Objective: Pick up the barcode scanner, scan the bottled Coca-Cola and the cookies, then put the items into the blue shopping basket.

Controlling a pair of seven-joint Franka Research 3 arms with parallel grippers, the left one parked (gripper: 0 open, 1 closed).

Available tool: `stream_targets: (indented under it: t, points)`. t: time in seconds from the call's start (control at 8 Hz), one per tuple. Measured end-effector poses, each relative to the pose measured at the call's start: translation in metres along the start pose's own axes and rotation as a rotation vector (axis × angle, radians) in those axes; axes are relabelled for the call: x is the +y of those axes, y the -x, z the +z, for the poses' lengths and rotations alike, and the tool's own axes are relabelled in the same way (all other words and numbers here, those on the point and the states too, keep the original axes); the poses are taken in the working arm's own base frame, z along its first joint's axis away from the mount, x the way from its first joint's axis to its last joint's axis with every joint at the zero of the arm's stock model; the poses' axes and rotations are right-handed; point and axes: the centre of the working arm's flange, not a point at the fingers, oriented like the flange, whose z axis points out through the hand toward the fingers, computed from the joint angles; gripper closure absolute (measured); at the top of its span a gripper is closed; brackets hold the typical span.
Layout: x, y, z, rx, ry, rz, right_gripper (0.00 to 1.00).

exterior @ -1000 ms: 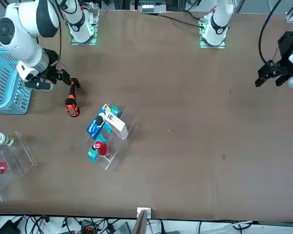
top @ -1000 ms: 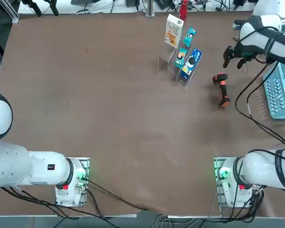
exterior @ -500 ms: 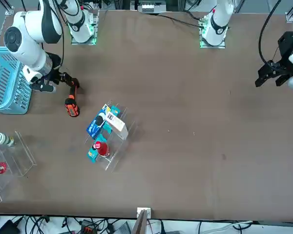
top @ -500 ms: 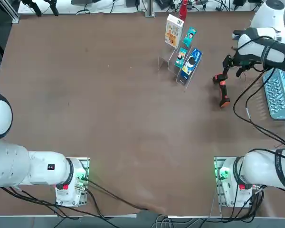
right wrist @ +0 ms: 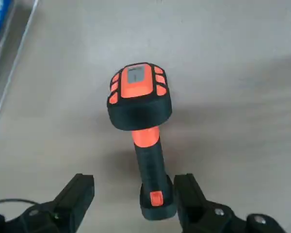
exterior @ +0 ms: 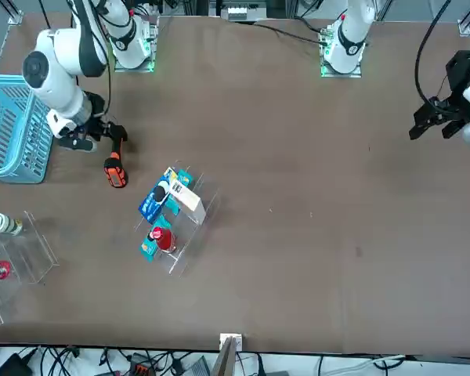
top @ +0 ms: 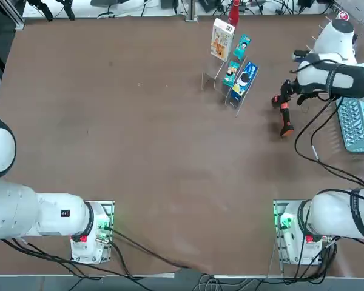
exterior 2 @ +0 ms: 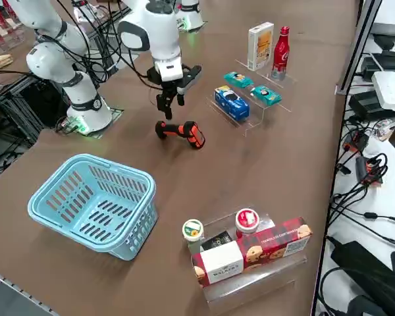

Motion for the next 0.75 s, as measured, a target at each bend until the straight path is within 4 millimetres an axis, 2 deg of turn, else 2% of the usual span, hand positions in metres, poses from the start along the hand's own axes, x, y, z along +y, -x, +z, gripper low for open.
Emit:
stream_targets:
  t: [0.38, 0.75]
  points:
    - [0.008, 0.002, 0.02, -0.001, -0.001, 0.016, 0.0]
    - [0.015, 0.001, 0.055, 0.001, -0.003, 0.023, 0.0]
